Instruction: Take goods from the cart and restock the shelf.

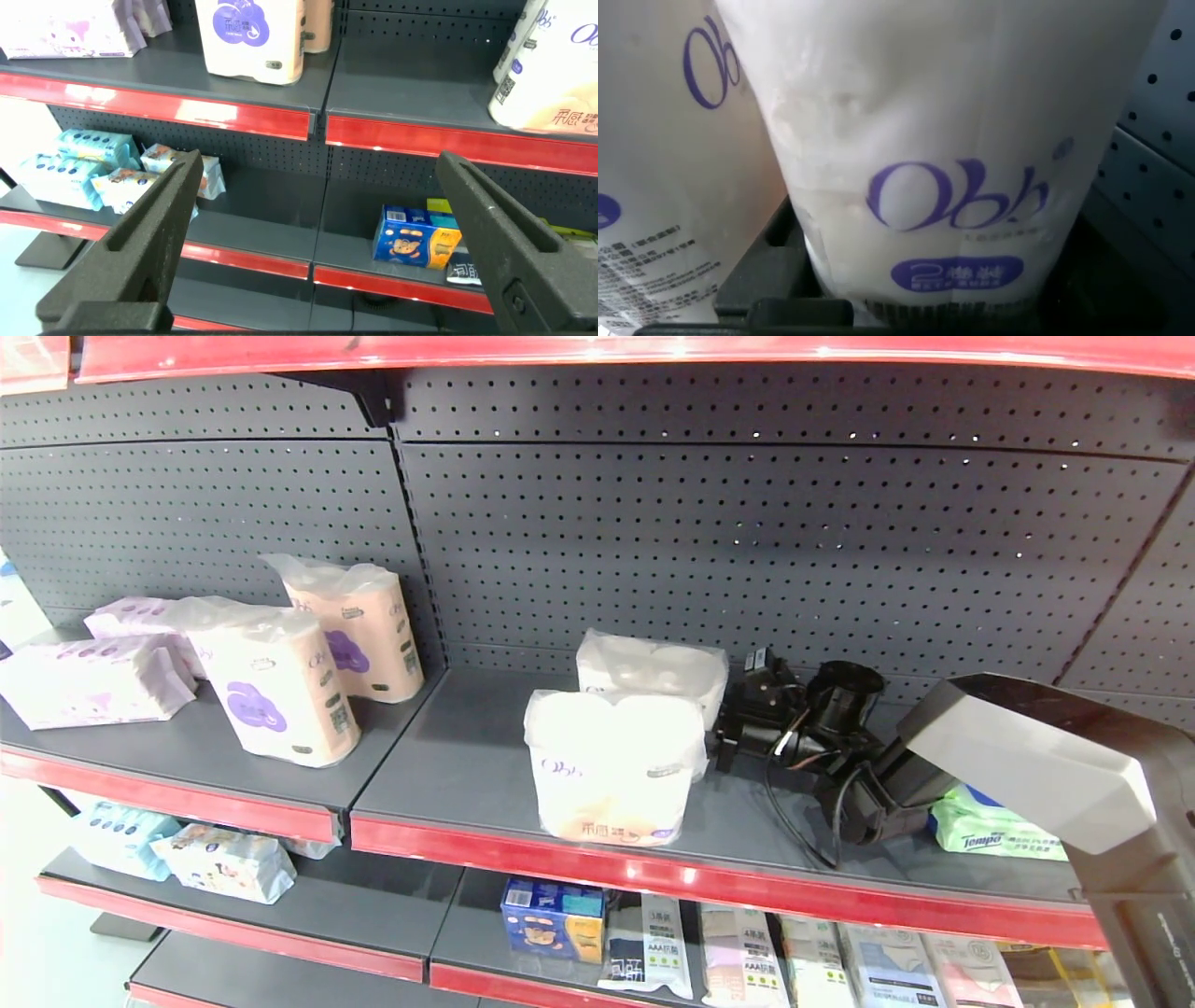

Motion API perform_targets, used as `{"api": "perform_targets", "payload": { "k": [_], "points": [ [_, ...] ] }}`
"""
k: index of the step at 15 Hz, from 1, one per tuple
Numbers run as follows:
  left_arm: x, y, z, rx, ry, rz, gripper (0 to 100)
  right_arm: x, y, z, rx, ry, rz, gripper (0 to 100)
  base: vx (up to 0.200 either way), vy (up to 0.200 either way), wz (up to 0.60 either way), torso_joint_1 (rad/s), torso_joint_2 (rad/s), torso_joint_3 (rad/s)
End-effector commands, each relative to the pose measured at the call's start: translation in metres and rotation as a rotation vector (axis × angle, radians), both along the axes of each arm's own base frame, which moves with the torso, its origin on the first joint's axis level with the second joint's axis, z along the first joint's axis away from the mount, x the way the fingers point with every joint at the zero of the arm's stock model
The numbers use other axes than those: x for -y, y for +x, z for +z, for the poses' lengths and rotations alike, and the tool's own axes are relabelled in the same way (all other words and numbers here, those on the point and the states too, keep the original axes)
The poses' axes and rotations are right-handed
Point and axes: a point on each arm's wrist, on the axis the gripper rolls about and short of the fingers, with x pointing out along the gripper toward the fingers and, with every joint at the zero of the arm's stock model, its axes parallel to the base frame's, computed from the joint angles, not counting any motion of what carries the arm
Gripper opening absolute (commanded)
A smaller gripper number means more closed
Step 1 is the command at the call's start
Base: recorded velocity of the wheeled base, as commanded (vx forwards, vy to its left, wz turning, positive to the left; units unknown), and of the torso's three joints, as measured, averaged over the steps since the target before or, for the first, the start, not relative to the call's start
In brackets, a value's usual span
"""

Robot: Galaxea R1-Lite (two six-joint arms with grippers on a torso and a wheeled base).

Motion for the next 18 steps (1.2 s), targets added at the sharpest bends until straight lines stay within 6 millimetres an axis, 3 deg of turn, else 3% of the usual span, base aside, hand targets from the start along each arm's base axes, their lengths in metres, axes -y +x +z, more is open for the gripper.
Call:
{"api": "perform_targets", "payload": {
  "k": [1, 11, 18],
  "points": [
    [0.0, 0.0, 0.0, -0.001, -0.001, 0.001, 100, -0.001, 0.001, -0.003, -0.005, 0.0, 0.001, 0, 0.0, 0.0, 0.0, 0.0, 0.0, 0.0],
    [0.0, 0.0, 0.0, -0.001, -0.001, 0.001, 100, -0.006, 0.01, -0.005, -0.068, -0.014, 0.017, 0, 0.0, 0.0, 0.0, 0.0, 0.0, 0.0],
    [0.0, 0.0, 0.0, -0.001, -0.001, 0.001, 100, -0.015, 0.021, 0.002, -0.033, -0.011, 0.121, 0, 0.0, 0.0, 0.0, 0.0, 0.0, 0.0]
  ]
}}
